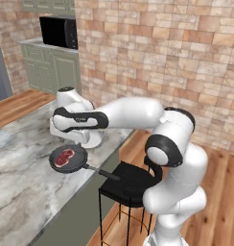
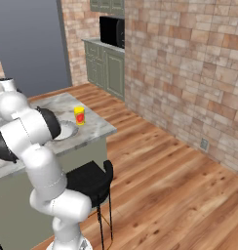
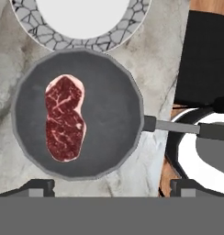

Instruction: Pick up the pan with the steak in it and place it on the dining table. Then place the steak on the plate.

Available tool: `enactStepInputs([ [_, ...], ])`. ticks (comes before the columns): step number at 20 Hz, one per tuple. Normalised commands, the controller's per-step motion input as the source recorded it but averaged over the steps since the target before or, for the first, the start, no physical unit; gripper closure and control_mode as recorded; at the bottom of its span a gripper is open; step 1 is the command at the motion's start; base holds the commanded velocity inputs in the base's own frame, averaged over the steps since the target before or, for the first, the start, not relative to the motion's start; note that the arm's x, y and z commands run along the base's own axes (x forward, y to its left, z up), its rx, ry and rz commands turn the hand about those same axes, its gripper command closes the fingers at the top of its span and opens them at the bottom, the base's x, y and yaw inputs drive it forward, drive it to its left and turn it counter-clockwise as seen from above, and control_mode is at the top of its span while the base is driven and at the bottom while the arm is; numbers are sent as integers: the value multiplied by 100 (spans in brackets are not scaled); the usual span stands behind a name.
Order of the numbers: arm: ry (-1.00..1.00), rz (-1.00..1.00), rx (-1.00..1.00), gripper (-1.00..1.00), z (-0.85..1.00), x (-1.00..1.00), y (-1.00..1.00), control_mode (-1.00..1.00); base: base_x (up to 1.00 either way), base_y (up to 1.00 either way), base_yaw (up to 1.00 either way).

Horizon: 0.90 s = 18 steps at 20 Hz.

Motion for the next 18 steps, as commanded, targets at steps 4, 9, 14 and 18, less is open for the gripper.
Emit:
enactStepInputs([
  [4,3,-2,0,-100,-30,11,0,-100,0,0,0],
  [9,4,-3,0,-100,-39,18,0,-100,0,0,0],
  [14,1,-4,0,-100,-36,16,0,-100,0,0,0],
  [18,0,-4,0,-100,-35,12,0,-100,0,0,0],
])
